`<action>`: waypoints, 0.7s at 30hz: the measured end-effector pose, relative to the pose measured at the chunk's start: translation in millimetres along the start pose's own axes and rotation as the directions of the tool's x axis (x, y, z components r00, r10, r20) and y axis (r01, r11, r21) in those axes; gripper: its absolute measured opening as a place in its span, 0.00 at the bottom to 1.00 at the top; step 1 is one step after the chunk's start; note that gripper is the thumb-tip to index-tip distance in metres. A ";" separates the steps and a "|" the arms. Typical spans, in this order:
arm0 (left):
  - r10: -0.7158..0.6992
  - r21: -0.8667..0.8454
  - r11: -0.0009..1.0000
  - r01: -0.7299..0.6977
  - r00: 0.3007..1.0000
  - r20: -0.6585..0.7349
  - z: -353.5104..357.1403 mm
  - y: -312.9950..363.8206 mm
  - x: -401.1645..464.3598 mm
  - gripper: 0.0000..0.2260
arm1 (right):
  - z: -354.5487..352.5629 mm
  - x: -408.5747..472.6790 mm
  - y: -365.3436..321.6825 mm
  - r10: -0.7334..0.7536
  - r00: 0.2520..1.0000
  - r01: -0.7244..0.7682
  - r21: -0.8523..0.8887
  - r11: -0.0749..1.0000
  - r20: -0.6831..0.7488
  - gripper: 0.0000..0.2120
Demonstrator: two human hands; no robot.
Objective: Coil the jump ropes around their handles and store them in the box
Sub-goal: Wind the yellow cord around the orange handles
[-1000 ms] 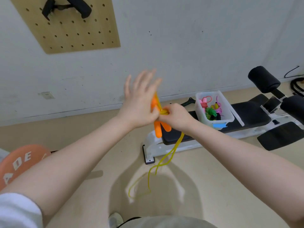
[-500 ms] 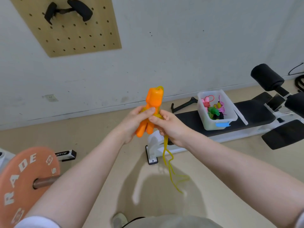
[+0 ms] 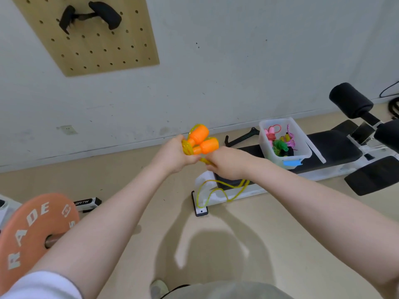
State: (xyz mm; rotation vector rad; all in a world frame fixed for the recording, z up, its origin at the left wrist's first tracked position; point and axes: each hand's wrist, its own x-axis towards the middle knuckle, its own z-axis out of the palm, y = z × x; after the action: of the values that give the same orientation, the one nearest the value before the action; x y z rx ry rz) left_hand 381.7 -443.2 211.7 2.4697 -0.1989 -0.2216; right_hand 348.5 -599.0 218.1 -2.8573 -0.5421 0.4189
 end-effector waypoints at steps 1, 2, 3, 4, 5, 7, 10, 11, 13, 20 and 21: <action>0.007 0.105 0.994 -0.009 1.000 0.017 -0.4 -0.7 0.7 0.18 | -6.5 -3.7 -0.1 -0.033 0.999 0.032 -0.070 0.997 -0.022 0.12; 0.009 0.211 0.977 -0.015 1.000 0.028 -1.8 0.6 0.1 0.20 | -15.3 -8.5 0.0 -0.052 0.997 0.044 -0.134 0.990 -0.058 0.12; 0.017 0.327 0.945 -0.026 0.999 0.031 -3.5 2.2 -0.8 0.22 | -25.4 -13.0 -0.6 -0.076 0.992 0.056 -0.184 0.981 -0.104 0.11; 0.038 0.443 0.895 -0.051 0.999 0.038 -5.0 5.3 -2.6 0.22 | -35.2 -16.5 -2.4 -0.109 0.984 0.076 -0.222 0.972 -0.138 0.10; 0.068 0.546 0.833 -0.088 0.996 0.057 -5.3 9.4 -5.4 0.21 | -43.9 -19.4 -5.0 -0.151 0.977 0.112 -0.243 0.964 -0.152 0.09; 0.157 0.692 0.691 -0.208 0.978 0.138 -0.8 21.4 -13.5 0.19 | -56.0 -21.7 -11.6 -0.228 0.966 0.197 -0.233 0.952 -0.117 0.07; 0.286 0.749 0.530 -0.398 0.915 0.285 4.0 37.0 -28.0 0.19 | -60.8 -14.6 -6.3 -0.291 0.955 0.288 -0.052 0.956 -0.061 0.05; 0.322 0.738 0.529 -0.420 0.903 0.283 0.7 39.0 -31.4 0.21 | -61.5 -13.7 0.1 -0.282 0.955 0.289 0.087 0.953 -0.088 0.03; 0.384 0.669 0.605 -0.431 0.895 0.228 -10.1 39.8 -36.8 0.29 | -62.2 -17.3 13.8 -0.213 0.967 0.253 0.481 0.839 -0.137 0.11; 0.529 -0.113 0.845 -0.523 0.848 0.035 -27.6 59.3 -51.4 0.49 | -48.0 -8.6 24.2 -0.110 0.987 0.145 0.946 0.289 -0.118 0.17; 0.531 -0.234 0.821 -0.520 0.847 -0.022 -27.9 59.6 -49.5 0.46 | -48.4 -12.6 18.1 -0.052 0.995 0.104 0.917 0.386 -0.091 0.15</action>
State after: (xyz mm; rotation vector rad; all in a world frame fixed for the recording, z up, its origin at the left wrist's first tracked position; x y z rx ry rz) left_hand 334.1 -463.5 275.7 2.0810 -0.8170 -0.0540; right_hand 358.3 -627.3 262.1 -1.7034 -0.2682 0.4394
